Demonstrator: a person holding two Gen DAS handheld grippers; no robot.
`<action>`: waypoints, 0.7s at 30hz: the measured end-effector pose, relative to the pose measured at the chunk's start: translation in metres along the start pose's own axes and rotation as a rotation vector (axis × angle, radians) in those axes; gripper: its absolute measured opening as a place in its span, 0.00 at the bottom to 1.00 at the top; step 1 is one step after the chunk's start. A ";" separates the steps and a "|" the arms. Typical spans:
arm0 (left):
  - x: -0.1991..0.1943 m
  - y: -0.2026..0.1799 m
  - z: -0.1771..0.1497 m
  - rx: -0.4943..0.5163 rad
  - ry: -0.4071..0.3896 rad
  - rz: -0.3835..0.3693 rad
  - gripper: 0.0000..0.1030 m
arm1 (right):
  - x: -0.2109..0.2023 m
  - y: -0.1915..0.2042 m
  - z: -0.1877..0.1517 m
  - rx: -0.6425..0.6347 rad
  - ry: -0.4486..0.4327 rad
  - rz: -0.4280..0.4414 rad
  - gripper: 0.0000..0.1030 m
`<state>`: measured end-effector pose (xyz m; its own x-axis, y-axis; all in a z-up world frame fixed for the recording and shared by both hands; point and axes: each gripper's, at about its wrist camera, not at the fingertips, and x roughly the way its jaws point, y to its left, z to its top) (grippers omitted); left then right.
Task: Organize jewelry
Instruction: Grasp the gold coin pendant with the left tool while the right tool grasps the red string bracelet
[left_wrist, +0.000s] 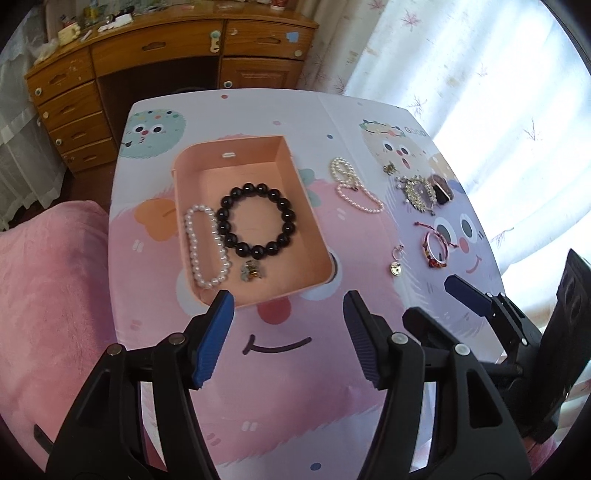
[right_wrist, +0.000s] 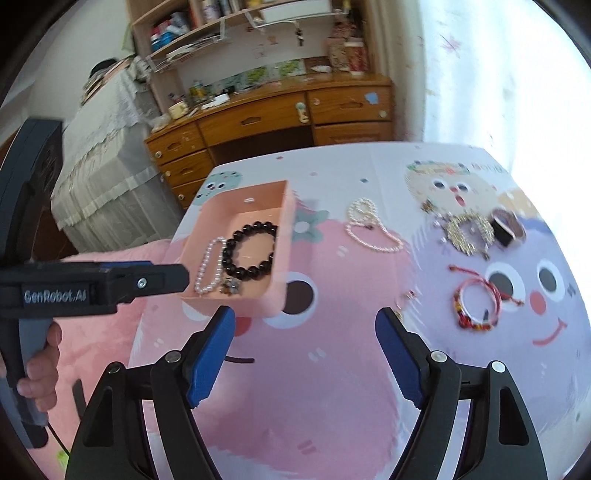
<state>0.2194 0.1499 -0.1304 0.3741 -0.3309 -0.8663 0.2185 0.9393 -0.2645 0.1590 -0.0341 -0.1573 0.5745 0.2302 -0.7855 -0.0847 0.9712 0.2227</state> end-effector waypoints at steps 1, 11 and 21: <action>0.001 -0.006 0.000 0.011 -0.002 0.000 0.57 | 0.001 -0.011 0.000 0.032 0.009 0.006 0.78; 0.031 -0.083 -0.004 0.052 0.002 0.007 0.58 | 0.010 -0.121 0.008 0.220 0.115 -0.023 0.78; 0.085 -0.154 -0.011 0.122 -0.003 0.073 0.62 | 0.037 -0.201 0.029 0.347 0.288 -0.044 0.78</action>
<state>0.2077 -0.0222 -0.1683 0.3954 -0.2629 -0.8801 0.2984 0.9429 -0.1476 0.2204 -0.2229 -0.2143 0.3172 0.2443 -0.9163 0.2406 0.9139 0.3269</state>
